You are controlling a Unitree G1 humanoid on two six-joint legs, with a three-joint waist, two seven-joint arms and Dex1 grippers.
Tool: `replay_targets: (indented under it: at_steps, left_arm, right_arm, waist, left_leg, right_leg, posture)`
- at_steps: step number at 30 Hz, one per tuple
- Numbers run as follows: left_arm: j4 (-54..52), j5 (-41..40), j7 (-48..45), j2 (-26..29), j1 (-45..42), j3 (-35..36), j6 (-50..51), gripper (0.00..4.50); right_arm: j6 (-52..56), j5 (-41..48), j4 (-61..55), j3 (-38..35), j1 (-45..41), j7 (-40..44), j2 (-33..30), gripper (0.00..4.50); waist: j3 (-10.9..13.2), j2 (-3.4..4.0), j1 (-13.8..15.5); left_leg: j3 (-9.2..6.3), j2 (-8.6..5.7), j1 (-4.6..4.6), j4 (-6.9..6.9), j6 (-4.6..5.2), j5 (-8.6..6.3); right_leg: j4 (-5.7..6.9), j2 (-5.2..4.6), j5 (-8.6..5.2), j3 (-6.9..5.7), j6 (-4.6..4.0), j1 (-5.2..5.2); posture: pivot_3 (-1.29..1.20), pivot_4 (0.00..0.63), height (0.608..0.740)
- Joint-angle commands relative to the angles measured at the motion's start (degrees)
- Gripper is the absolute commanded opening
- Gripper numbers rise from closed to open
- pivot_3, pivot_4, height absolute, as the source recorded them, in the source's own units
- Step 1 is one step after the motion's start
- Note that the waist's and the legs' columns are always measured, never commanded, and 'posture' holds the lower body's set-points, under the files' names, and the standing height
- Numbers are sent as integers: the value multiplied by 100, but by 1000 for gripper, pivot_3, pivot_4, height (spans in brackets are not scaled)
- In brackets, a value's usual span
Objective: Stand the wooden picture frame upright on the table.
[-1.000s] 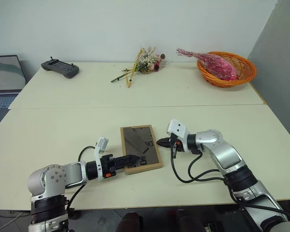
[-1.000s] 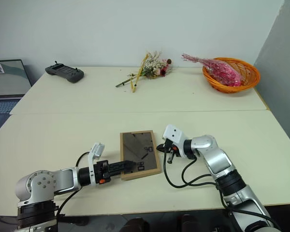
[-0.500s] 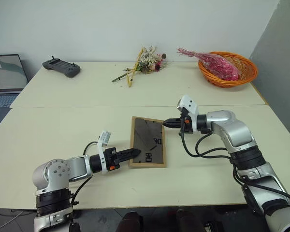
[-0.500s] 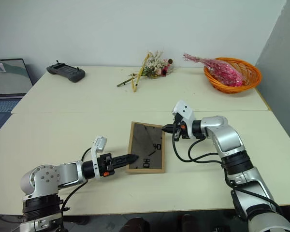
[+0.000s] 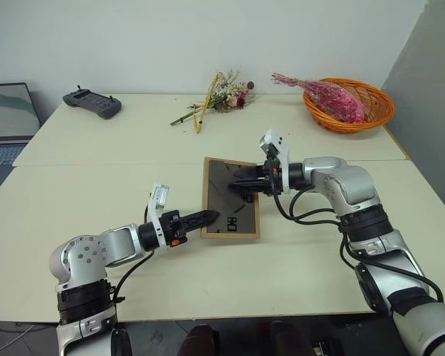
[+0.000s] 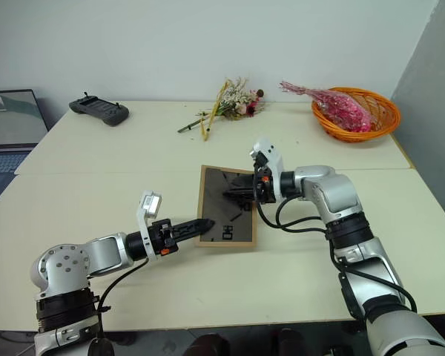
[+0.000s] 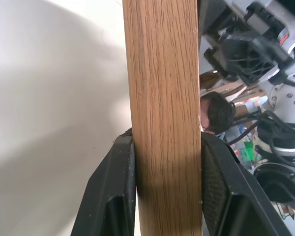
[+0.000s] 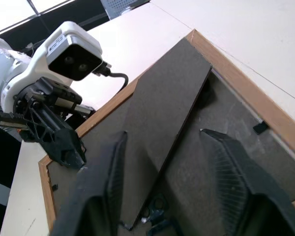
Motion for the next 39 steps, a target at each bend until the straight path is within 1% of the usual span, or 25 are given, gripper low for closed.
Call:
replay_targets:
  at_steps: [1,5,8,13,16,17,20,21,23,24,25,26,27,29,30,32,34,39]
  left_arm:
    - [-323,-377,-66,-39,-57,27,-176,1309]
    - [-297,-462,12,-14,-26,66,-197,1309]
    - [-275,-543,76,6,1,60,-218,1309]
    - [-222,-779,244,64,39,124,-77,1309]
    - [-219,-1117,341,158,72,286,297,1309]
    - [-199,-1233,404,169,72,353,431,1309]
    - [-117,-1580,630,201,28,516,745,1309]
    - [-30,-1772,781,201,-12,569,790,1309]
    - [231,-2261,1171,219,-100,616,815,1309]
    - [457,-2623,1467,229,-161,616,815,1309]
    - [622,-2923,1721,245,-199,605,813,1309]
    - [747,-3215,1946,319,-210,499,811,1309]
    - [931,-3786,2224,492,-171,207,681,1309]
    - [1098,-4956,2801,877,-8,-408,212,1309]
    - [1135,-5415,3024,1036,55,-664,-16,1309]
    - [1007,-5751,3049,1261,122,-1021,-214,1309]
    - [884,-5763,2929,1354,166,-1196,-327,1309]
    - [677,-5763,2829,1432,261,-1421,-597,1309]
  right_arm:
    - [299,398,-452,-62,-104,303,-11,3289]
    - [1378,1372,-1439,-322,23,832,-373,3289]
    - [1707,1644,-1747,-414,157,948,-779,3289]
    - [1253,1254,-1643,-387,344,725,-1282,3289]
    - [529,814,-1640,-339,481,630,-1625,3289]
    - [216,643,-1630,-336,539,621,-1751,3289]
    - [-1213,60,-1594,-329,845,650,-2043,3289]
    - [-2052,-209,-1540,-336,1038,648,-2098,3289]
    - [-4438,-1001,-1154,-281,1456,430,-2203,3289]
    - [-5985,-1594,-757,-168,1627,93,-2272,3289]
    - [-7049,-1994,-418,-98,1707,-151,-2298,3289]
    - [-8004,-2448,-83,-63,1710,-589,-2286,3289]
    - [-8884,-2871,231,-72,1658,-1080,-2200,3289]
    - [-10035,-3586,710,-120,1502,-1913,-2065,3289]
    - [-10428,-3881,902,-185,1421,-2317,-1968,3289]
    - [-10990,-4700,1157,-289,1240,-3249,-1785,3289]
    - [-11215,-5290,1281,-346,1080,-4034,-1589,3289]
    - [-11449,-6221,1515,-38,840,-5117,-1312,3289]
  waist:
    - [0,0,8]
    - [0,0,27]
    - [0,0,42]
    - [0,0,30]
    - [1,-1,26]
    - [1,-2,26]
    - [2,-3,28]
    - [3,-4,28]
    - [3,-6,40]
    - [4,-7,46]
    - [5,-8,51]
    - [5,-9,42]
    - [6,-11,38]
    - [7,-12,9]
    - [7,-12,-13]
    - [7,-11,-51]
    - [7,-11,-65]
    - [7,-11,-73]
  left_leg:
    - [0,0,-2,0,0,0]
    - [-3,0,-18,3,-2,1]
    - [-7,-1,-20,3,5,-3]
    - [-8,-1,-17,2,11,-6]
    - [-6,-1,-19,2,11,-6]
    - [-6,-1,-20,1,11,-6]
    - [-5,-1,-21,2,11,-6]
    - [-5,-1,-21,2,11,-6]
    - [-4,-1,-20,4,10,-6]
    - [-4,-1,-18,6,9,-5]
    - [-4,-1,-18,6,5,-2]
    - [-2,-1,-17,9,0,0]
    - [4,-1,-15,8,-11,6]
    - [10,3,-11,8,-15,9]
    - [14,7,-7,7,-21,12]
    - [17,11,-1,4,-31,18]
    - [18,11,1,3,-35,20]
    - [17,7,0,4,-43,25]
  right_leg:
    - [0,0,0,0,0,-1]
    - [-2,-1,0,-1,0,-13]
    - [-4,-2,0,-3,0,-13]
    - [0,0,0,-4,0,-13]
    - [-1,0,0,-3,0,-14]
    - [-2,0,0,-3,0,-15]
    - [-3,0,-1,-3,1,-14]
    - [-3,0,-1,-3,1,-14]
    - [-3,0,-1,-4,2,-12]
    - [-3,0,-1,-5,3,-9]
    - [-2,-1,-1,-5,3,-7]
    - [-2,-1,-1,-5,4,-6]
    - [-1,-1,0,1,5,-6]
    - [3,-1,0,4,5,-8]
    - [6,0,0,7,4,-10]
    - [7,4,-1,14,3,-9]
    - [7,5,-1,15,3,-9]
    - [5,6,-1,14,1,-7]
  posture:
    - [0,150,740]
    - [0,150,740]
    - [0,150,740]
    - [0,150,740]
    - [0,150,740]
    - [0,150,740]
    - [0,150,740]
    - [0,150,740]
    - [0,150,740]
    - [0,150,740]
    - [0,150,740]
    - [0,150,740]
    - [0,150,740]
    - [0,150,740]
    - [0,150,740]
    - [0,150,740]
    - [0,150,740]
    - [0,150,740]
